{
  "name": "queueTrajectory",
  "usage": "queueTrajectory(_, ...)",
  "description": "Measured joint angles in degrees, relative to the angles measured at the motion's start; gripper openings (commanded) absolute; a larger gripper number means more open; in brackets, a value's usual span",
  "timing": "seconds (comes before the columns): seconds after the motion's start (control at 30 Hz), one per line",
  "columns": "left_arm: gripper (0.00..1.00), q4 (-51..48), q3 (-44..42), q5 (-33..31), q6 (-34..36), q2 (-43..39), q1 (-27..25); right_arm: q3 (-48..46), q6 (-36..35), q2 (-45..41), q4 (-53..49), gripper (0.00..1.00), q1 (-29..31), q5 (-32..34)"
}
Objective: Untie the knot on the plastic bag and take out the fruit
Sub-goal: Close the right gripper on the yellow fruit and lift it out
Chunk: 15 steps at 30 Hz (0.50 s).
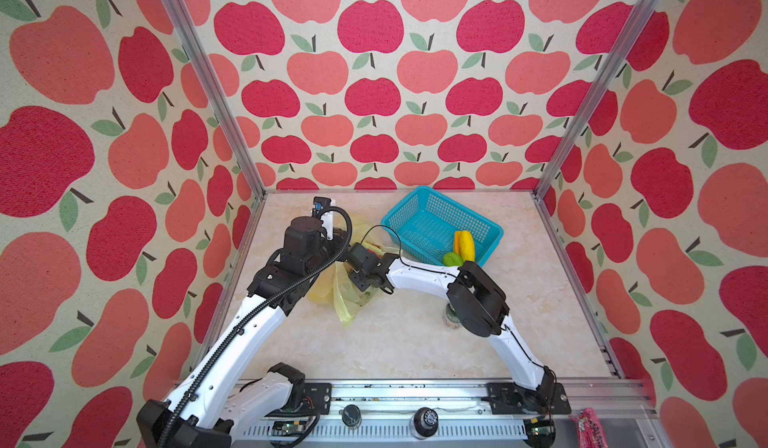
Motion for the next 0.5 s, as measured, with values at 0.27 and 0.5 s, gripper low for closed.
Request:
queueTrajectory(0.27, 0.00, 0.0, 0.0, -0.5, 0.2, 0.0, 0.0, -21.1, -5.7, -24.6, 11.2, 0.26, 4.4, 3.3)
queueTrajectory(0.5, 0.00, 0.0, 0.0, -0.7, 0.4, 0.3, 0.0, -30.3, -11.7, -35.6, 21.8, 0.23, 6.6, 5.5)
